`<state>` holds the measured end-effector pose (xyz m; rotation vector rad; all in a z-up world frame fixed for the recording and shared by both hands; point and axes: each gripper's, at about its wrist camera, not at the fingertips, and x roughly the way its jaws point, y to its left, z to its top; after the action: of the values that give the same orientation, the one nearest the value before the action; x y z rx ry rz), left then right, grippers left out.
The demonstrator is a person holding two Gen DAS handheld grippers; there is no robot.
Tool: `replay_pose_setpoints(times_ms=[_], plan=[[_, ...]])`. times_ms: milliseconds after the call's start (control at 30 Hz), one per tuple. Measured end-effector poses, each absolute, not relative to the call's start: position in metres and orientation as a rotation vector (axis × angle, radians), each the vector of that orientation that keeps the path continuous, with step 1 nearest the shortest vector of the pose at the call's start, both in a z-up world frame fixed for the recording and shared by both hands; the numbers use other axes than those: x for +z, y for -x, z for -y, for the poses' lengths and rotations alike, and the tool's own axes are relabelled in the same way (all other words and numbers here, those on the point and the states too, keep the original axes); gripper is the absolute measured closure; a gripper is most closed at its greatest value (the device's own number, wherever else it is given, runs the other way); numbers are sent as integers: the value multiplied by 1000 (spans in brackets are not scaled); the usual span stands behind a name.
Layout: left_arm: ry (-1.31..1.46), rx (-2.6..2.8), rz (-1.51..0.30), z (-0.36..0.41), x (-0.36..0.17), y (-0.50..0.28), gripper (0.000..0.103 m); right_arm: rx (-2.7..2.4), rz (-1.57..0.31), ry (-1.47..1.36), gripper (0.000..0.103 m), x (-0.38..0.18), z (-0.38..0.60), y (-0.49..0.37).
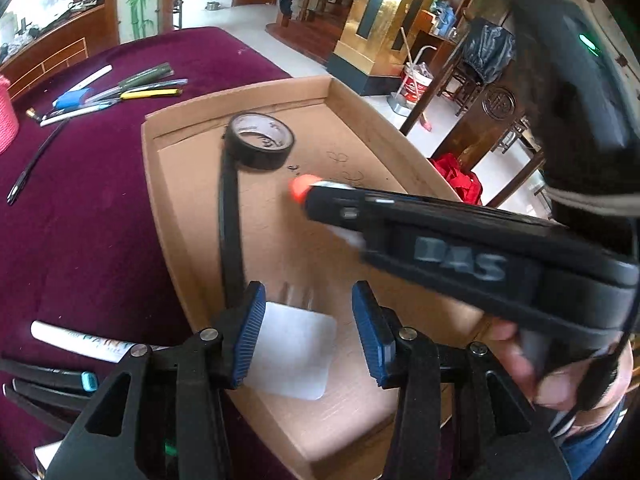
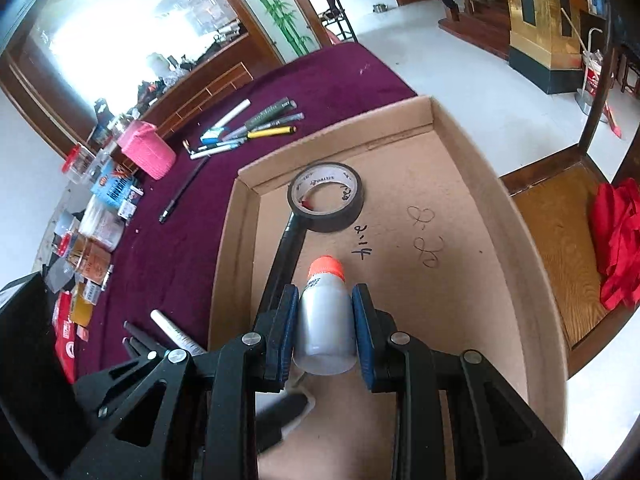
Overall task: Organize rigid objects
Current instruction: 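Carry charger and glue bottle into the tray and open both tools, then withdraw both tools from the tray toward the remaining items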
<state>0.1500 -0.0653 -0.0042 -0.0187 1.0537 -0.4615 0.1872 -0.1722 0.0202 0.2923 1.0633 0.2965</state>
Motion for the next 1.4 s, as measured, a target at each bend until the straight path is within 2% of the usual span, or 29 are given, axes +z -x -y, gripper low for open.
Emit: replay_pose_setpoints(times_ms=[267, 333, 400, 467, 567, 900, 1233, 1400], plan=[[-22, -481, -1019, 70, -5, -142, 60, 325, -1112, -293, 79, 2, 168, -204], [-27, -491, -999, 70, -6, -136, 60, 343, -1119, -303, 73, 1, 170, -203], [-38, -474, -972, 72, -7, -130, 59, 340, -1093, -314, 58, 6, 175, -198], [-64, -466, -938, 79, -7, -123, 59, 312, -1051, -317, 48, 15, 181, -189], [-142, -441, -891, 92, -8, -114, 59, 258, -1001, -273, 42, 23, 189, -175], [-178, -408, -819, 99, 0, -111, 59, 111, -1000, -79, 42, 17, 189, -159], [-250, -403, -857, 94, -9, -90, 59, 120, -1020, -90, 42, 11, 180, -127], [-239, -431, -843, 89, -7, -73, 59, 100, -942, -90, 42, 23, 177, -101]])
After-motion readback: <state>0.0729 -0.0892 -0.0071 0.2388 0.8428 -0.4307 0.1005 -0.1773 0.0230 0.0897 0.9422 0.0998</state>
